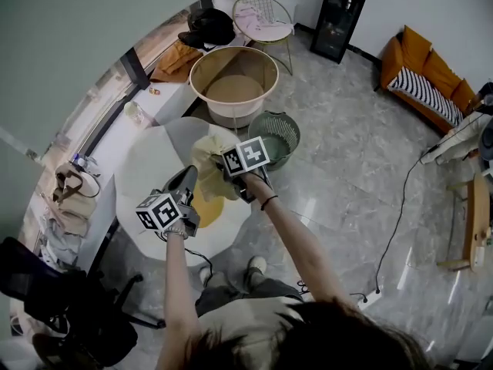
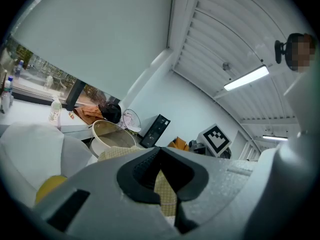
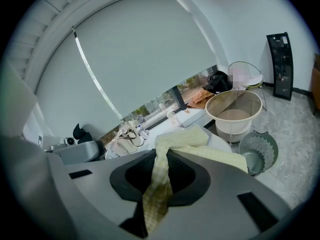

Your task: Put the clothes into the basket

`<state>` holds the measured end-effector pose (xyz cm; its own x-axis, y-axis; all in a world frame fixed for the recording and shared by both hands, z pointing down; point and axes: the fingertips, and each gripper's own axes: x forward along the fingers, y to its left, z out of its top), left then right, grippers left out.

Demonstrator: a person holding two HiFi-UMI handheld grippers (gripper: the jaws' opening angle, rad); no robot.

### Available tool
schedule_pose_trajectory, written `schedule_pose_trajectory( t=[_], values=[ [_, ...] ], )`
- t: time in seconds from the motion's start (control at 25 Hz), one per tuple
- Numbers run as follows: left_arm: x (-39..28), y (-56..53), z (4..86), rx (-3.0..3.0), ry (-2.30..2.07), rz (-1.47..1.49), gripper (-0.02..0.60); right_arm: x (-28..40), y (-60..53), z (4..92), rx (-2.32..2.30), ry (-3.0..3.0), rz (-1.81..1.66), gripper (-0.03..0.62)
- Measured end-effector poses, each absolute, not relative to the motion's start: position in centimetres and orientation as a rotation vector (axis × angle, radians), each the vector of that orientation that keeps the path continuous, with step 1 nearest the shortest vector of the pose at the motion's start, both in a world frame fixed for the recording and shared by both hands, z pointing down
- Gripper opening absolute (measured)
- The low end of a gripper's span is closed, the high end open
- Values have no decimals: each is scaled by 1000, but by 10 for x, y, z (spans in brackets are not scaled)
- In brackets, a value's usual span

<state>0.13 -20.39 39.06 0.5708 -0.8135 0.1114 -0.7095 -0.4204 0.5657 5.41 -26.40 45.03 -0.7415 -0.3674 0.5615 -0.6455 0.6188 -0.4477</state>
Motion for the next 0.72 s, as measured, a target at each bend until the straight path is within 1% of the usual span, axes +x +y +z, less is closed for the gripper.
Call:
schedule_pose_trajectory(
  t=[0.2,0.72],
  values=[
    [39,-211,387,2263,-1173,-218,11,90,-272,447,848,-2425,918,58],
    [97,-234,388,2307,-1079,-152,11,153,-289,450,955,-2417,981,59]
  ],
)
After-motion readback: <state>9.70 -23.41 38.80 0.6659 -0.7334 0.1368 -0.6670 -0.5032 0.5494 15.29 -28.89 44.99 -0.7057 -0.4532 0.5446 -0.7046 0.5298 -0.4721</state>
